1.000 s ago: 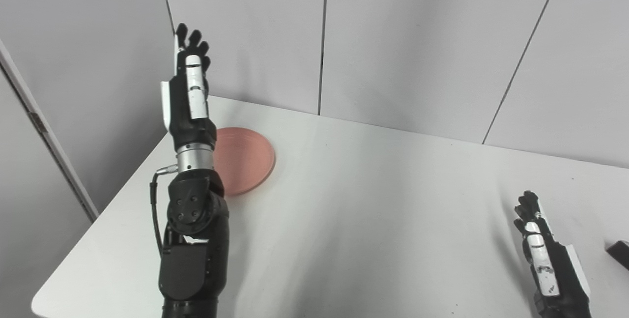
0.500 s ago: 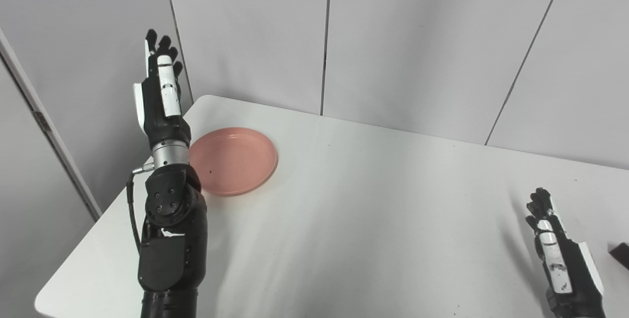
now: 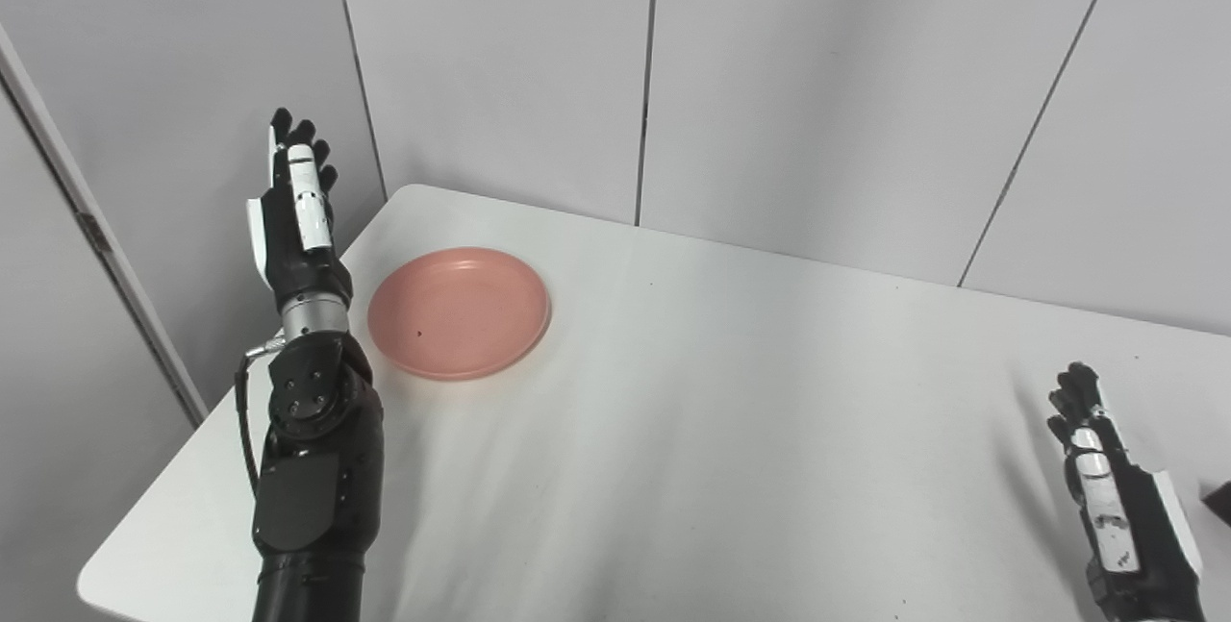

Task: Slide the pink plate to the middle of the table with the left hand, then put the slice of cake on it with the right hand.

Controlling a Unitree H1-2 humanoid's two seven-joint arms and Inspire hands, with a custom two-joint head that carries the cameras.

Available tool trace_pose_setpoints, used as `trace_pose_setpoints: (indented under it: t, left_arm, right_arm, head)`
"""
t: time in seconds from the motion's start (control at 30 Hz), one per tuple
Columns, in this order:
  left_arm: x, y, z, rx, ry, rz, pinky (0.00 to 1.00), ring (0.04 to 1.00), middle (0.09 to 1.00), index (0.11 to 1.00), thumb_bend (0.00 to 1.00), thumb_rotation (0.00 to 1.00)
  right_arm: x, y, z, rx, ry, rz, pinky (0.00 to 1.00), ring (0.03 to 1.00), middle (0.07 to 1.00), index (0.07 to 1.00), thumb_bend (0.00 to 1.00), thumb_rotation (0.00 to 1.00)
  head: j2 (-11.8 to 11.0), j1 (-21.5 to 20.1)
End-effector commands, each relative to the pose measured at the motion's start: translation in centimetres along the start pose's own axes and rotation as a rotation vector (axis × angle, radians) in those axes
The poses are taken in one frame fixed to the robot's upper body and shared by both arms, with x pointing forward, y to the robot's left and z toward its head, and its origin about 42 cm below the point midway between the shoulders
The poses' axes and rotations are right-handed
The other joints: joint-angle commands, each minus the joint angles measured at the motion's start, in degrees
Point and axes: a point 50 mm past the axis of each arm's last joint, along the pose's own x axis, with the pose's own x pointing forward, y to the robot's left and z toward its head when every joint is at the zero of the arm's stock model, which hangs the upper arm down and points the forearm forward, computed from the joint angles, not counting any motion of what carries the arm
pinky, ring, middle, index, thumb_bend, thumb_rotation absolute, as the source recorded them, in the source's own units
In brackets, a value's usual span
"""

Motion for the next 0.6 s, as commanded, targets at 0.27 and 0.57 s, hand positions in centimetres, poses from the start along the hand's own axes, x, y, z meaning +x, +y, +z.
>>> trace_pose_setpoints:
  t: [0.27, 0.57]
  left_arm:
    - [1.6, 1.7, 1.0, -0.034, -0.052, 0.036, 0.96, 0.955, 0.962, 0.964, 0.44, 1.00]
    - [1.8, 2.8, 0.6, -0.041, -0.020, 0.062, 0.97, 0.961, 0.963, 0.964, 0.44, 1.00]
  right_arm:
    - [-1.9, 0.0, -2.6, 0.012, 0.053, -0.011, 1.00, 1.000, 1.000, 1.000, 0.32, 1.00]
    - [-1.9, -0.1, -2.8, 0.024, 0.062, -0.009, 1.00, 1.000, 1.000, 1.000, 0.32, 1.00]
  head:
    - [0.2, 0.1]
    - [0.4, 0.2]
